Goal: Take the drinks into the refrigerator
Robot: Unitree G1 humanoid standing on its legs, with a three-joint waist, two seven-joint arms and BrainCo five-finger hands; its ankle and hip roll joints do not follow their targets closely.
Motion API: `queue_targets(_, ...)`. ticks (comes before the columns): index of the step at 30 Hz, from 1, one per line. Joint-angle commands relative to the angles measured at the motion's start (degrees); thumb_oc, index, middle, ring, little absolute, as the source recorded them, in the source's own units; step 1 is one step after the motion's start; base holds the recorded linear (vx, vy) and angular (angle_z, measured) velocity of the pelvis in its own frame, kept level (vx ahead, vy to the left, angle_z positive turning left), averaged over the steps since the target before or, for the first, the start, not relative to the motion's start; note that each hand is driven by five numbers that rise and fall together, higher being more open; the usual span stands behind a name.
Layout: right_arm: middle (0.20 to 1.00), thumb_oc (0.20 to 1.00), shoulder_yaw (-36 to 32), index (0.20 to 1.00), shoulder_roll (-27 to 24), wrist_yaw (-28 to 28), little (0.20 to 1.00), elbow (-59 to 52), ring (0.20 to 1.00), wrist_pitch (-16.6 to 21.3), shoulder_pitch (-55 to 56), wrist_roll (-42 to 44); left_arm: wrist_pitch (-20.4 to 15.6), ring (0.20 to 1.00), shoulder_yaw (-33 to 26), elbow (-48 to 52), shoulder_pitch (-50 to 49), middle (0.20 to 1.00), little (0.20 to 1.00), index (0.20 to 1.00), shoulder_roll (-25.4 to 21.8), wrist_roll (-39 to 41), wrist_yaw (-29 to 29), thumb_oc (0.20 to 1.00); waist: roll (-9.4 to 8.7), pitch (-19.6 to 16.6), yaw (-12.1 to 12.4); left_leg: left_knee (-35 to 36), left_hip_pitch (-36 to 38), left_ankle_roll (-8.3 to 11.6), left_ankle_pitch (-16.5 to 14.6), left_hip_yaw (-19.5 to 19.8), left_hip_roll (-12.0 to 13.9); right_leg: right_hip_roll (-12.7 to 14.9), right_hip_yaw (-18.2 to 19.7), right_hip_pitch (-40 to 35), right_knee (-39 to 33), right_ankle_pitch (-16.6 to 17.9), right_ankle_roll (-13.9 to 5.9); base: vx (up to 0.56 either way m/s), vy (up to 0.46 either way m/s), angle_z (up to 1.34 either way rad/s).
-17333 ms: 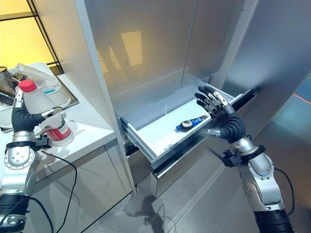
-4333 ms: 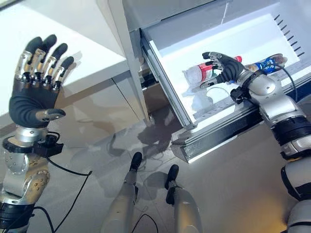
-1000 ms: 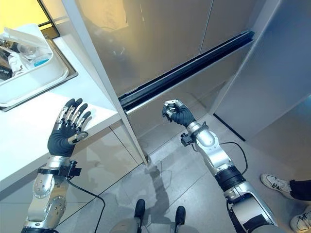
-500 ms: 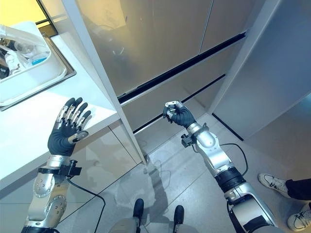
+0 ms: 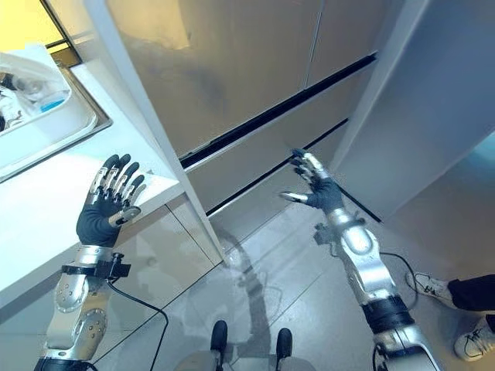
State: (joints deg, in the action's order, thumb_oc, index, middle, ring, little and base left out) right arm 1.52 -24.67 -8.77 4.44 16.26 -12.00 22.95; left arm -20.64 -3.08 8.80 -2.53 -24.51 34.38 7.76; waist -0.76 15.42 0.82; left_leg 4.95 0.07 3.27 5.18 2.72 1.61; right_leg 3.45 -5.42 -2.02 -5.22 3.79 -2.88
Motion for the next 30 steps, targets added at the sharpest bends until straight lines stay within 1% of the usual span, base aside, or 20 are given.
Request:
queue_targets(1,1.000,1.000,-4.9,1.000,0.3,1.2,1.000,-5.1,1.000,5.1,3.4,2.1,-3.5,1.000,-2.4,-0.1,-0.3,1.000,1.000,1.000,0.1,-2.3,0.7,1.000,-2.38,-4.3,-3.4,-7.1,1.1,-5.60,-11.7,-1.8,-3.3,2.5,1.1,0.6,4.5,-5.3,-1.90,0.01,0.016,-0.14)
queue_targets(4,1.000,1.000,-9.7,1.000,1.4,1.2,1.000,-6.1,1.000,5.4,8.9,2.5,-2.8,1.000,-1.5,1.2,-0.7,1.000,1.000,1.000,-0.6,-0.4,3.8,1.000,-1.96,-4.8,-5.1,-7.1,1.5,-5.66,-12.0,-2.7,-3.2,2.4,2.0,0.8,4.6,-5.4,-1.99,0.01,0.014,-0.13)
queue_targets(6,1.000,1.000,-10.6,1.000,1.7,1.1,1.000,-6.2,1.000,5.4,10.2,2.5,-2.4,1.000,-0.8,1.6,-0.9,1.000,1.000,1.000,-1.1,0.2,5.2,1.000,-1.82,-5.0,-5.5,-7.0,1.7,-5.67,-12.1,-3.0,-3.1,2.3,2.4,0.9,4.6,-5.3,-2.03,0.01,0.021,-0.17)
queue_targets(7,1.000,1.000,-13.2,1.000,2.4,1.0,1.000,-6.4,1.000,5.6,12.4,2.6,-1.2,1.000,0.6,3.2,-1.1,1.000,1.000,1.000,-2.8,2.8,9.4,1.000,-1.48,-5.4,-6.9,-6.9,2.1,-5.70,-12.3,-3.8,-3.1,2.1,3.3,1.0,4.6,-5.1,-2.16,0.02,0.036,-0.13)
queue_targets(9,1.000,1.000,-15.5,1.000,3.2,0.6,1.000,-7.1,1.000,5.6,14.9,2.7,0.6,1.000,2.9,2.7,-1.1,1.000,1.000,1.000,-3.6,5.6,12.9,1.000,-1.09,-5.8,-8.0,-6.7,2.6,-5.71,-12.6,-4.8,-3.0,1.9,4.3,1.2,4.7,-5.1,-2.29,0.01,0.035,-0.20)
queue_targets(10,1.000,1.000,-16.2,1.000,3.6,0.9,1.000,-6.0,1.000,6.1,15.4,3.4,1.4,1.000,5.5,2.1,-0.3,1.000,1.000,1.000,-4.9,5.7,14.7,1.000,-0.78,-6.0,-9.4,-6.6,2.9,-5.70,-12.7,-5.6,-2.9,1.9,5.3,1.5,4.8,-5.0,-2.44,0.01,0.027,-0.30)
queue_targets(13,1.000,1.000,-18.2,1.000,3.7,1.7,1.000,-4.9,1.000,6.6,16.7,2.3,2.8,1.000,9.9,-1.0,0.0,1.000,1.000,1.000,-5.1,6.0,17.4,1.000,-0.33,-6.4,-10.8,-6.4,3.6,-5.74,-13.0,-7.0,-2.7,1.5,6.9,1.9,4.9,-4.9,-2.61,0.01,0.027,-0.26)
queue_targets(16,1.000,1.000,-17.5,1.000,3.8,2.4,1.000,-2.3,1.000,6.8,16.9,1.9,3.0,1.000,13.4,-5.8,0.2,1.000,1.000,1.000,-5.4,4.0,18.1,1.000,0.03,-6.5,-12.0,-6.3,4.0,-5.88,-13.3,-8.5,-2.5,1.2,8.5,2.4,5.0,-4.6,-2.77,-0.01,0.024,-0.14)
queue_targets(17,1.000,1.000,-17.1,1.000,3.9,2.5,1.000,-1.7,1.000,6.5,17.4,1.4,2.2,1.000,14.0,-8.2,0.0,1.000,1.000,1.000,-5.5,0.9,17.4,1.000,0.08,-6.5,-12.3,-6.3,4.1,-5.91,-13.3,-9.1,-2.5,1.1,9.0,2.6,5.0,-4.5,-2.82,-0.02,0.026,-0.15)
queue_targets(18,1.000,1.000,-15.5,1.000,3.9,2.4,1.000,2.3,1.000,6.0,18.1,1.4,2.1,1.000,15.3,-14.5,-0.5,1.000,1.000,1.000,-4.6,-2.6,15.9,1.000,0.12,-6.5,-12.8,-6.3,4.3,-5.96,-13.3,-9.8,-2.5,1.0,9.7,2.9,5.2,-4.3,-2.94,-0.01,0.019,-0.23)
queue_targets(19,1.000,1.000,-15.4,1.000,3.7,2.4,1.000,2.6,1.000,6.2,18.0,1.4,1.8,1.000,15.4,-14.9,-0.3,1.000,1.000,1.000,-4.4,-2.8,15.9,1.000,0.22,-6.5,-12.7,-6.3,4.3,-5.96,-13.4,-9.9,-2.4,0.9,9.8,2.9,5.2,-4.4,-2.94,-0.02,0.023,-0.24)
queue_targets(20,1.000,1.000,-14.3,1.000,3.2,3.1,1.000,4.9,1.000,5.9,18.4,-0.2,1.7,1.000,16.1,-18.6,-0.3,1.000,1.000,1.000,-3.9,-5.5,14.7,1.000,0.16,-6.5,-13.0,-6.2,4.3,-5.95,-13.3,-10.2,-2.4,0.9,10.1,3.0,5.3,-4.2,-3.00,-0.03,0.018,-0.31)
queue_targets(21,1.000,1.000,-11.7,1.000,2.5,3.5,1.000,12.0,1.000,4.9,19.2,-2.6,0.6,1.000,16.6,-27.7,-0.4,1.000,1.000,1.000,-2.1,-12.7,11.2,1.000,0.11,-6.4,-13.1,-6.2,4.4,-5.95,-13.3,-10.8,-2.4,0.7,10.7,3.3,5.4,-4.1,-3.11,-0.03,0.017,-0.27)
queue_targets(22,1.000,1.000,-11.6,1.000,2.4,3.5,1.000,12.2,1.000,5.1,19.1,-2.6,0.4,1.000,16.6,-27.9,-0.3,1.000,1.000,1.000,-1.9,-12.9,11.1,1.000,0.17,-6.5,-13.1,-6.2,4.4,-5.95,-13.3,-10.9,-2.4,0.7,10.7,3.3,5.4,-4.1,-3.12,-0.03,0.012,-0.21)
queue_targets(23,1.000,1.000,-9.8,1.000,1.4,4.6,1.000,16.4,1.000,4.7,19.2,-6.0,0.8,1.000,16.1,-33.8,-0.5,1.000,1.000,1.000,0.0,-14.3,9.9,1.000,0.12,-6.3,-13.2,-6.2,4.5,-5.91,-13.3,-11.1,-2.3,0.6,10.8,3.4,5.5,-4.0,-3.17,-0.02,0.006,-0.11)
queue_targets(24,1.000,1.000,-8.0,1.000,0.7,4.9,1.000,19.9,1.000,3.9,19.7,-9.3,0.7,1.000,15.2,-39.4,-0.4,1.000,1.000,1.000,1.4,-17.6,7.8,1.000,0.10,-6.3,-13.1,-6.3,4.4,-5.93,-13.3,-11.2,-2.3,0.6,10.8,3.5,5.6,-4.0,-3.18,-0.02,0.005,-0.11)
queue_targets(25,1.000,1.000,-6.6,1.000,0.7,5.9,1.000,25.7,1.000,2.9,20.0,-10.6,0.1,1.000,15.3,-44.1,0.2,1.000,1.000,1.000,2.0,-23.7,4.7,1.000,-0.01,-6.3,-13.2,-6.5,4.2,-5.91,-13.4,-11.2,-2.3,0.6,10.8,3.6,5.6,-3.9,-3.15,-0.01,0.003,-0.09)
queue_targets(26,1.000,1.000,-6.5,1.000,0.6,5.9,1.000,25.8,1.000,3.0,19.9,-10.6,0.0,1.000,15.3,-44.2,0.2,1.000,1.000,1.000,2.1,-23.9,4.5,1.000,0.01,-6.3,-13.2,-6.5,4.2,-5.91,-13.4,-11.2,-2.3,0.6,10.8,3.6,5.6,-3.9,-3.15,-0.01,0.002,-0.08)
queue_targets(28,1.000,1.000,-4.6,1.000,0.8,6.1,1.000,33.0,1.000,2.3,19.9,-11.8,0.2,1.000,15.3,-51.2,0.5,1.000,1.000,1.000,3.1,-28.2,3.2,1.000,-0.09,-6.5,-13.1,-6.6,4.3,-5.89,-13.5,-11.2,-2.3,0.6,10.8,3.5,5.5,-4.0,-3.13,0.00,0.000,0.00)
queue_targets(30,1.000,1.000,-4.4,1.000,1.0,6.6,1.000,33.6,1.000,2.1,19.8,-12.0,-0.1,1.000,14.3,-53.7,0.5,1.000,1.000,1.000,3.8,-28.3,2.4,1.000,-0.01,-6.7,-13.1,-6.5,4.4,-5.85,-13.5,-11.2,-2.3,0.6,10.7,3.3,5.3,-4.0,-3.12,0.01,0.001,-0.02)
